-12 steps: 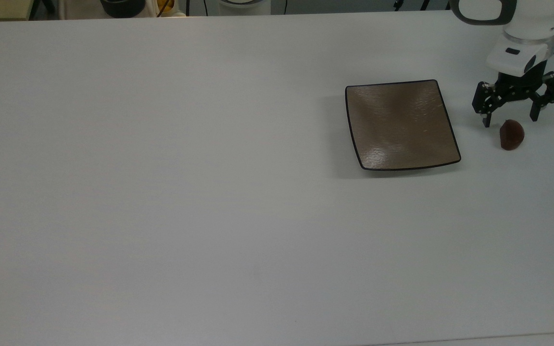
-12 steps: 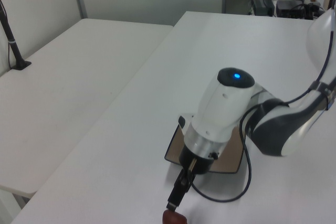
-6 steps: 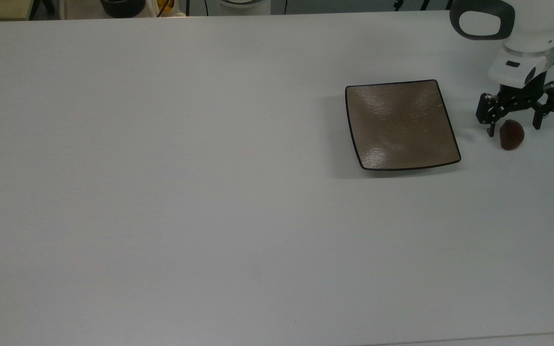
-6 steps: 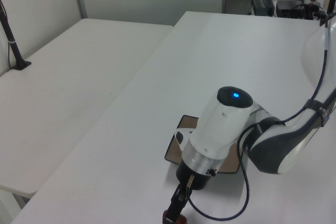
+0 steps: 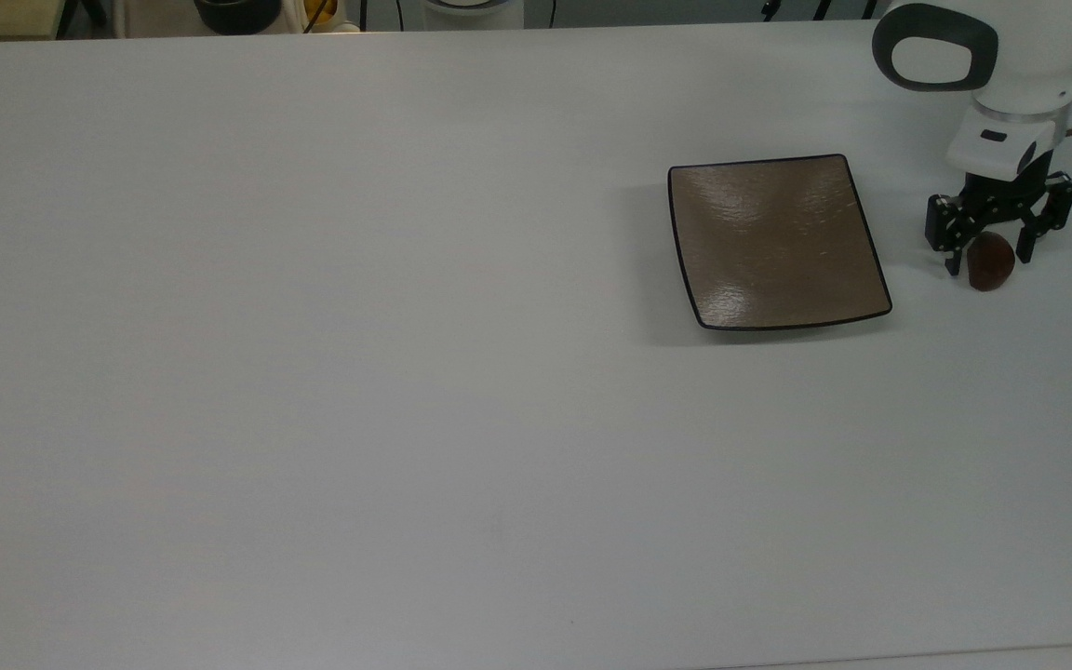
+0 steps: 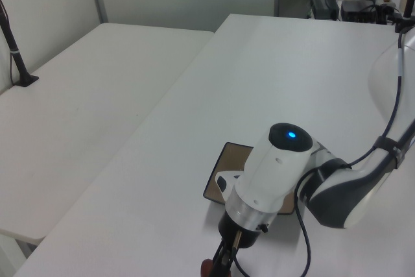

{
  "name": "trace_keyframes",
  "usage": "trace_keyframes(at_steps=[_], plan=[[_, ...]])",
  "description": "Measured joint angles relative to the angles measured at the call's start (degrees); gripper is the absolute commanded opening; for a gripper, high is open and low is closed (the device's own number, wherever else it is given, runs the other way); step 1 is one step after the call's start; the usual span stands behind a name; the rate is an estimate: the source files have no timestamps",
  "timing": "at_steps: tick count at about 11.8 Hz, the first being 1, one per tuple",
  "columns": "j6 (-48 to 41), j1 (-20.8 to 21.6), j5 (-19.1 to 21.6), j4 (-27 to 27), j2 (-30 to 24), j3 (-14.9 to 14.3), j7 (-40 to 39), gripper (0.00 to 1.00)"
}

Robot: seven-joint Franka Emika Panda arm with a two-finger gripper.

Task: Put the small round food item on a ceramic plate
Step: 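Lower the gripper onto the food item and close it, then carry the held food item over the plate and lower it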

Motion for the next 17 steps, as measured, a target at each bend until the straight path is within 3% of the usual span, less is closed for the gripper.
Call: trace_keyframes(at_steps=[5, 8, 13, 17], plan=[[0.0, 0.2, -0.3, 0.3, 0.1, 0.0, 0.0, 0.15], [0.0, -0.2, -0.3, -0.4, -2.7, 0.3, 0.0, 0.16], [-6.6, -3.4, 0.3, -14.3, -17.5, 2.3, -3.1, 0.16], [-15.2, -8.5, 4.7, -24.3, -28.7, 3.0, -12.5, 0.18]])
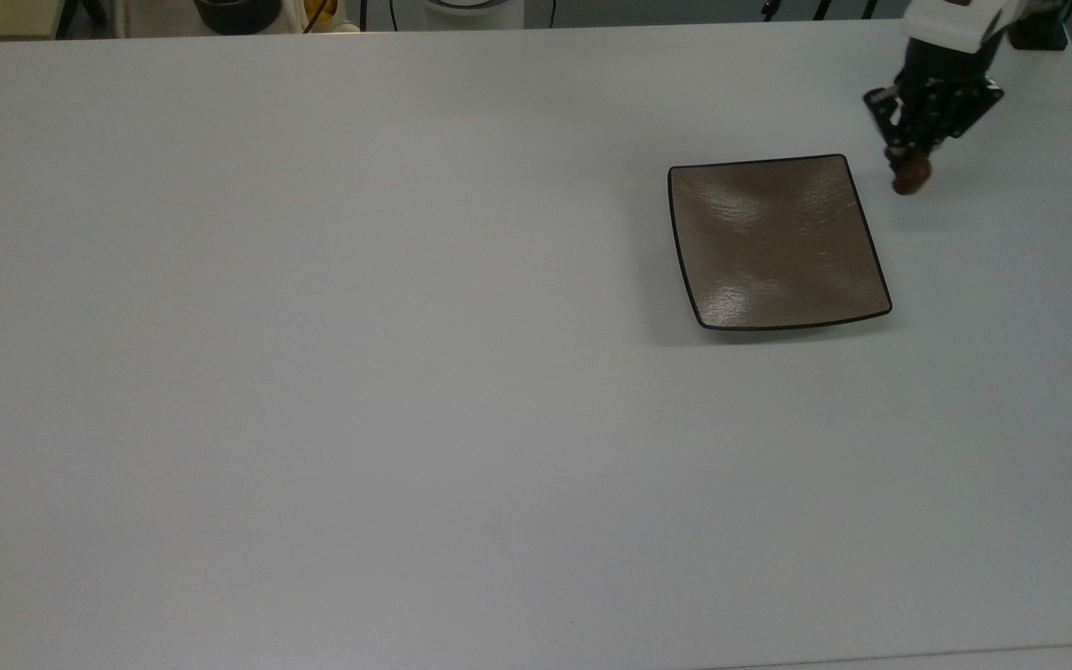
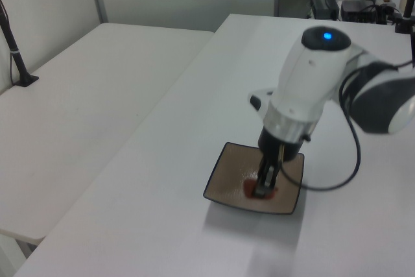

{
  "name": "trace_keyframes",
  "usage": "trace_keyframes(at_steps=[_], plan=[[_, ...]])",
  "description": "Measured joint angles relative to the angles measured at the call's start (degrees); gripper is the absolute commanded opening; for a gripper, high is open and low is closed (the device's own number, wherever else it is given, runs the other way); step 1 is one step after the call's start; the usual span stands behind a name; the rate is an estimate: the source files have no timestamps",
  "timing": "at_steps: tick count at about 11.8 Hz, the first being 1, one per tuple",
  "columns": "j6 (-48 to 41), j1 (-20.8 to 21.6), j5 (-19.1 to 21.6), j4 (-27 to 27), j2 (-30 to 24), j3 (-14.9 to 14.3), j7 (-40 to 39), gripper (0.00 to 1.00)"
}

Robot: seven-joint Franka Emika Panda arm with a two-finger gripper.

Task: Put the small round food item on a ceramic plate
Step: 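Carry the held food item over the plate and lower it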

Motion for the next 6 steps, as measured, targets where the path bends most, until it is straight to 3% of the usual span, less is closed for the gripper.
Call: trace_keyframes(at_steps=[1, 2, 3, 4, 6], plan=[[-1.4, -1.1, 0.4, -1.3, -1.7, 0.0, -1.4, 0.2], [-2.4, -2.3, 0.6, -2.6, -3.2, 0.1, -2.7, 0.33], [-2.9, -3.7, 0.9, -3.9, -4.5, 0.1, -3.9, 0.91], [-3.0, -5.4, 1.1, -5.2, -5.6, 0.1, -4.8, 1.0], [-3.0, -8.2, 1.1, -6.2, -5.9, 0.1, -5.6, 1.0]])
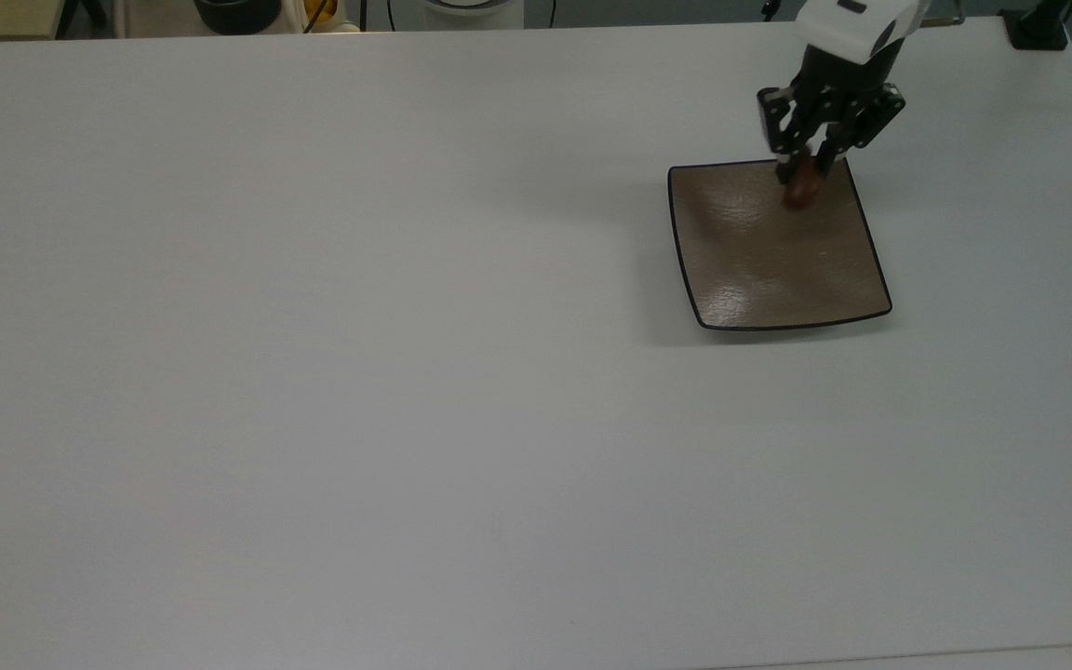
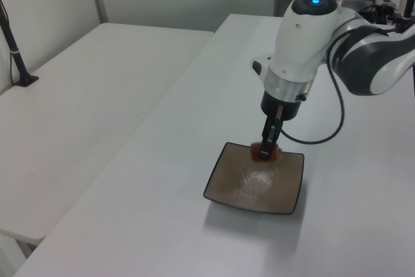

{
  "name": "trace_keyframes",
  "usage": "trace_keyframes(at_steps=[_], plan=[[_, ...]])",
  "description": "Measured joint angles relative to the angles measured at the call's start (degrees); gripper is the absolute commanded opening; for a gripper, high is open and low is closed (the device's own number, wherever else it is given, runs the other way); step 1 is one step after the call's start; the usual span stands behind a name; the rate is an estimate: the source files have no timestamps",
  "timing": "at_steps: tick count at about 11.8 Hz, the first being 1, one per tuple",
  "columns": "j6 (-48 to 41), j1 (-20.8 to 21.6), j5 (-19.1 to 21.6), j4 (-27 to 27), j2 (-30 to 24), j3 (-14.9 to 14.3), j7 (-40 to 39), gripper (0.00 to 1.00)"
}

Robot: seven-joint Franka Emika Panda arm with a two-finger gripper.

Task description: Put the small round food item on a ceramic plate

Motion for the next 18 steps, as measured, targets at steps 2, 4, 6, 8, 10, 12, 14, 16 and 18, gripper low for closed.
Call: trace_keyframes(at_steps=[2, 4, 6, 8, 10, 12, 14, 16, 18], plan=[[0.0, -0.5, 0.0, -0.2, 0.1, 0.0, -0.2, 1.0], [0.0, -0.5, 0.0, -0.2, 0.1, 0.3, -0.2, 1.0], [0.0, -0.9, 0.0, -0.2, 0.0, 0.3, -0.2, 1.0], [-3.2, -2.6, 0.5, -0.2, -0.5, 0.3, -1.6, 1.0], [-10.2, -6.5, 5.5, -0.1, -2.9, 0.3, -9.2, 1.0], [-17.5, -11.6, 11.8, -0.3, -7.3, 0.2, -14.8, 1.0], [-19.7, -14.8, 13.4, -1.6, -11.1, 0.2, -15.7, 1.0], [-20.1, -19.3, 14.0, -3.9, -14.9, -0.6, -15.7, 1.0], [-20.1, -21.4, 14.7, -4.7, -15.9, -5.0, -18.4, 1.0]])
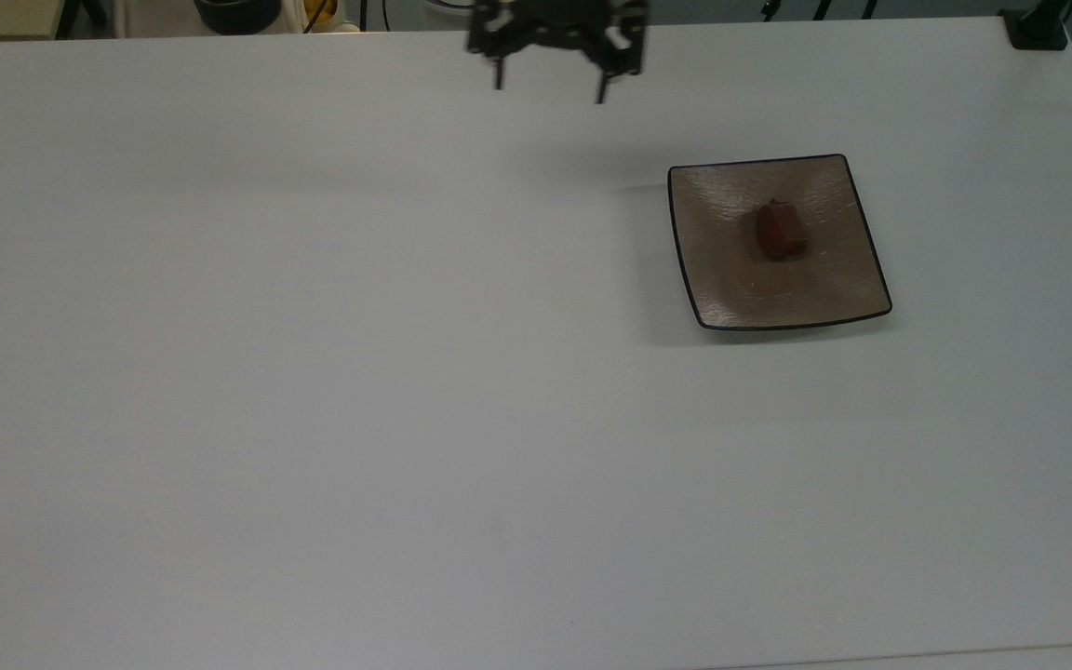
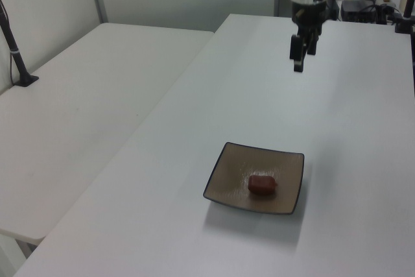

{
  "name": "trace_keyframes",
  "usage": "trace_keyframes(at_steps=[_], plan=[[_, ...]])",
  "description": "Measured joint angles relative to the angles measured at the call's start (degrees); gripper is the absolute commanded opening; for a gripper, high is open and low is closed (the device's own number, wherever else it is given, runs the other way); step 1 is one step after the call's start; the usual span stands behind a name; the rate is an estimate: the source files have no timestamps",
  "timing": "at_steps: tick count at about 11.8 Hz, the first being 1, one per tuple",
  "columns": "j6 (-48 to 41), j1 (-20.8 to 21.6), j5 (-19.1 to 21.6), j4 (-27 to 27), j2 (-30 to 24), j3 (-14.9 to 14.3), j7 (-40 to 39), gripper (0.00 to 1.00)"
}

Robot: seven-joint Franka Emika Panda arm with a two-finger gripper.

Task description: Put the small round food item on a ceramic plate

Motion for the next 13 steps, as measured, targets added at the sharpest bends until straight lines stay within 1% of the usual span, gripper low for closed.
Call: trace_keyframes(at_steps=[1, 2, 4, 11, 13], plan=[[0.0, -0.3, 1.8, 0.0, 0.0, -2.3, -2.9, 1.0], [0.1, -0.4, 4.9, 0.2, 0.0, -5.5, -7.2, 1.0], [0.1, -0.6, 7.4, 0.6, -0.1, -8.7, -12.5, 1.0], [0.0, -2.0, 7.3, 2.2, 0.2, -9.2, -15.5, 1.0], [0.0, -1.9, 5.5, 2.2, -0.3, -9.2, -15.8, 1.0]])
